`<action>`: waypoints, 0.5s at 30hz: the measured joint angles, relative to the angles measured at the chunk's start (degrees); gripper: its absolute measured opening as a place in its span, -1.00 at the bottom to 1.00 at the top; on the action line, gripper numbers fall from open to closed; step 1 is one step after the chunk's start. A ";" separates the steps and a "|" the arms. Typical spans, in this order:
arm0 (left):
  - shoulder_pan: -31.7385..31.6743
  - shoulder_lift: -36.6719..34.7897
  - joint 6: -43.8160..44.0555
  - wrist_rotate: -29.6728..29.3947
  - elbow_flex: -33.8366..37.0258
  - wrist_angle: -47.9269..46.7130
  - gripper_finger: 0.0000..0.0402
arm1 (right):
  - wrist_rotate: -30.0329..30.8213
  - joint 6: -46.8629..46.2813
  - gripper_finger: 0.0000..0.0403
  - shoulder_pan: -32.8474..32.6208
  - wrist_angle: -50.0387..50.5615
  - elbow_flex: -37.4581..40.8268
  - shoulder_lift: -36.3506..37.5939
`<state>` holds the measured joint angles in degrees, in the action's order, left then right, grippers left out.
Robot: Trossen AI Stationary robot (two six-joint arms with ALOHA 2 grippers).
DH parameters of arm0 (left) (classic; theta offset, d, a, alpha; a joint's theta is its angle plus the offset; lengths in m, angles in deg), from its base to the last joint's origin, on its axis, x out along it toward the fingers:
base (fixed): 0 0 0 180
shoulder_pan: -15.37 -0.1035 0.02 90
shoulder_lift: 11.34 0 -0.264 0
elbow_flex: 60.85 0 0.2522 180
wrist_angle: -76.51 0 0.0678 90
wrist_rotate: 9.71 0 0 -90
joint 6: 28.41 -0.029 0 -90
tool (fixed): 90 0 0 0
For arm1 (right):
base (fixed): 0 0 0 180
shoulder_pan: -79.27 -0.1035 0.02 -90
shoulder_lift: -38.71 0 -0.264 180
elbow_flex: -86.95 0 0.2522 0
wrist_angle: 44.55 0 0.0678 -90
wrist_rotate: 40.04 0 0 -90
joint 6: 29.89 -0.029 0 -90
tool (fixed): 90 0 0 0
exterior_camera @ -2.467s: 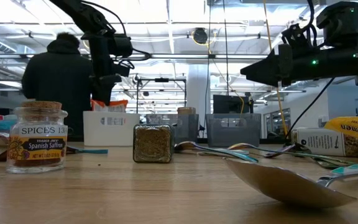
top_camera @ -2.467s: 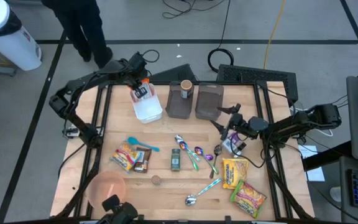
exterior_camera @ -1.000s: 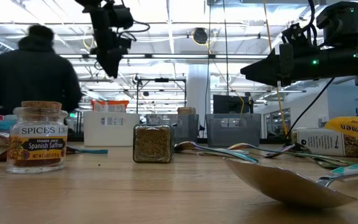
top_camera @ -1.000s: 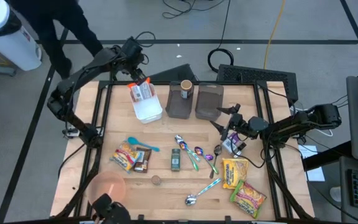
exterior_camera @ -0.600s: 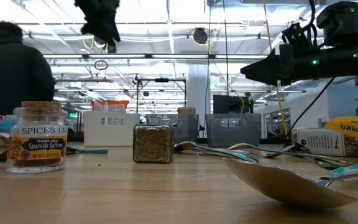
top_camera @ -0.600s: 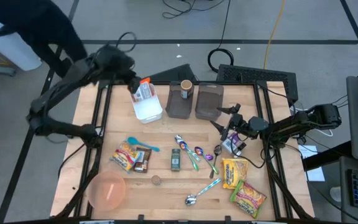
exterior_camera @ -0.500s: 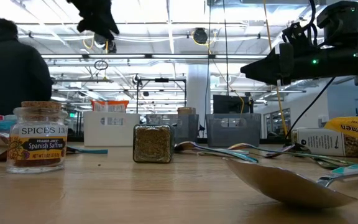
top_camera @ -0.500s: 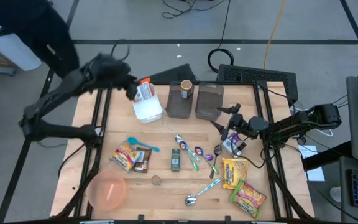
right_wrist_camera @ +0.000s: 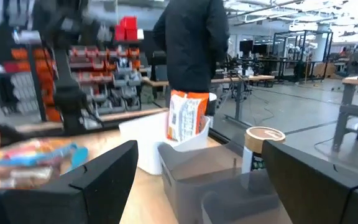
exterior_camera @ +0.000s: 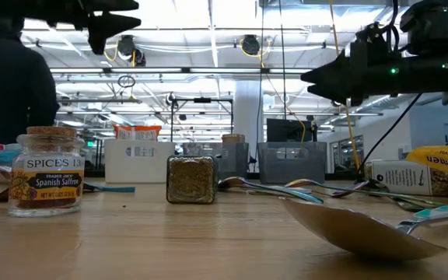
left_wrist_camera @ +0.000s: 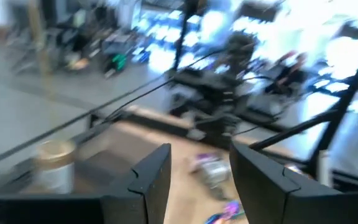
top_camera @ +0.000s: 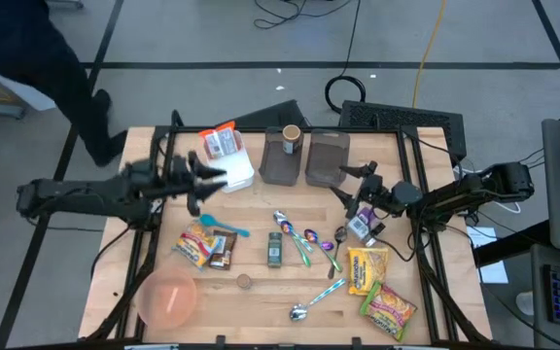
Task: Pick & Place Food Item
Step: Put the bottom blue patterned spoon into the right black bin
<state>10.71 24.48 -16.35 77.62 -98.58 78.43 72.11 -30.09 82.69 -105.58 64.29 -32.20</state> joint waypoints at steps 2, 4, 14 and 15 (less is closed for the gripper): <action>2.89 1.41 -0.64 -0.26 5.63 11.54 -0.15 | -0.04 -2.99 0.66 0.00 -0.93 0.00 0.00; 5.19 3.43 -1.81 -0.42 10.01 22.39 -0.15 | -0.44 -6.88 0.66 -0.02 -1.28 0.00 0.00; 12.94 15.41 -6.35 -0.50 11.64 37.07 -0.15 | -13.23 -21.16 0.66 -4.48 -1.26 0.00 -0.02; 13.44 17.09 -6.73 -0.48 10.76 37.08 -0.15 | -13.03 -21.17 0.66 -5.56 -1.28 0.00 -0.02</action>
<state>24.14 41.56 -23.08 77.13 -87.81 115.51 59.08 -51.25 77.13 -106.86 64.29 -32.23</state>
